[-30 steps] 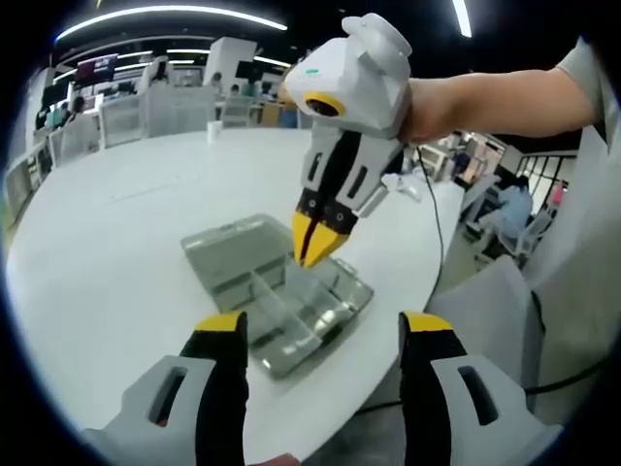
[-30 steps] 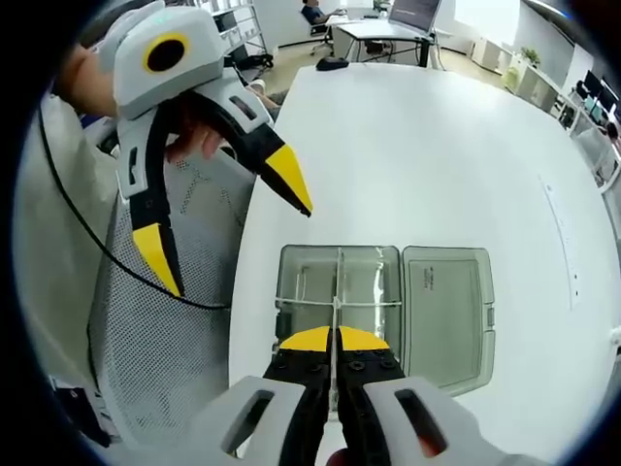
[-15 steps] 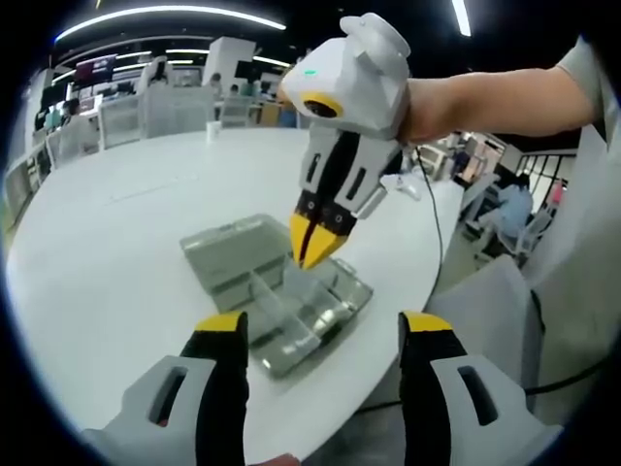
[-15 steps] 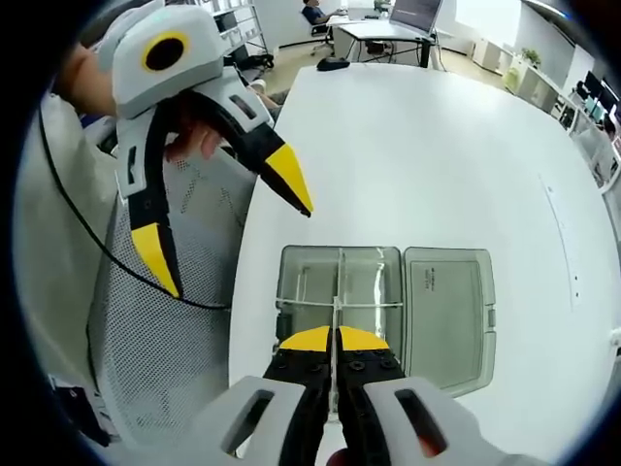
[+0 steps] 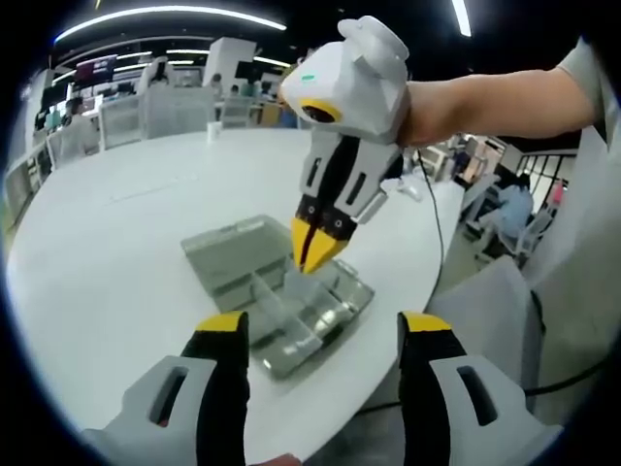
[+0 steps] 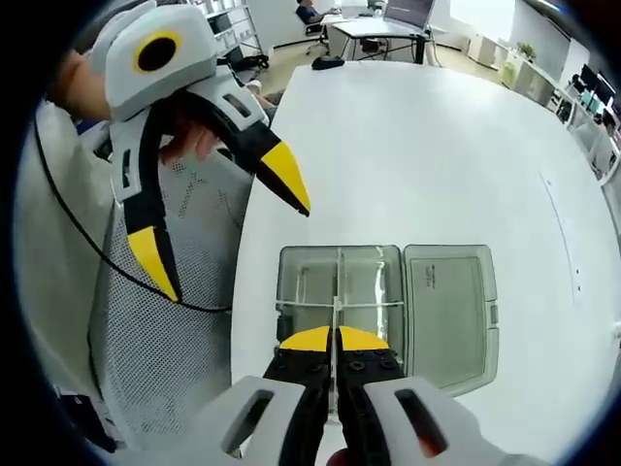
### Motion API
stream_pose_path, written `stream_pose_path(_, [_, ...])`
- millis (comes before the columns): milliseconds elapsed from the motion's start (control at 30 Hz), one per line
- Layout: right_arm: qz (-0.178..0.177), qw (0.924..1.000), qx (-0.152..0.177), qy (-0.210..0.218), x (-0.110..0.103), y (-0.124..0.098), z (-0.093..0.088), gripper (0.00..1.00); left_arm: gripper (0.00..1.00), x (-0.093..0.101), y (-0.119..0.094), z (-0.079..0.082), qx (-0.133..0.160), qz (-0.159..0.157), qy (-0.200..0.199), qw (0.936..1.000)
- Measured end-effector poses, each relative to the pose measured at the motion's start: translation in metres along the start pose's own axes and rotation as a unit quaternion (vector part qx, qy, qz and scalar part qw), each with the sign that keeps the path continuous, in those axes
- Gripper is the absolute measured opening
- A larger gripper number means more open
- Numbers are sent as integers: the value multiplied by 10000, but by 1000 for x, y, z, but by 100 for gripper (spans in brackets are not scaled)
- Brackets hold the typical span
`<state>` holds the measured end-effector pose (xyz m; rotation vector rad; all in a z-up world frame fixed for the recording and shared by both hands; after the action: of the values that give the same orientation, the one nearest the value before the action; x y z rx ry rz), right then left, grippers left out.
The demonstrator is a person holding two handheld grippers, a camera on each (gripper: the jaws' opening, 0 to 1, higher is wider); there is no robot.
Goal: Insert the divider into the dual guide fixture by aligning both edges with the guide slots and pushing it downward to the bottom, including one-sided entry, uneven engagement, binding, and posture correction.
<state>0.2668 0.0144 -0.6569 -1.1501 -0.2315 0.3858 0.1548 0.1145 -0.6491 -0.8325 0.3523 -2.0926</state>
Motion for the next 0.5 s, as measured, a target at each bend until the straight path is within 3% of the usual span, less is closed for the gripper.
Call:
stream_pose_path(300, [-2,9999,3,139,-1,1,0,0,60,-2,-1,-1,2,7,1,10000])
stream_pose_path(500, [-17,10000,9,-10,-4,2,1,0,60,-1,-1,-2,-3,-1,7,10000])
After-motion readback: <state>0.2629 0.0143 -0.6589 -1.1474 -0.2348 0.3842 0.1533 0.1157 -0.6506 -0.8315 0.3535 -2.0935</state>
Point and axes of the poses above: the point that each gripper's makers call its tool centre point, and the gripper's own axes: y roughly forward along the fingers, x roughly to its right, z roughly out of its top, the point moved 8 cm from there along -y, roughly backward along the fingers, and after that the axes turned 14 degrees about -y, right-handed, at the moved point
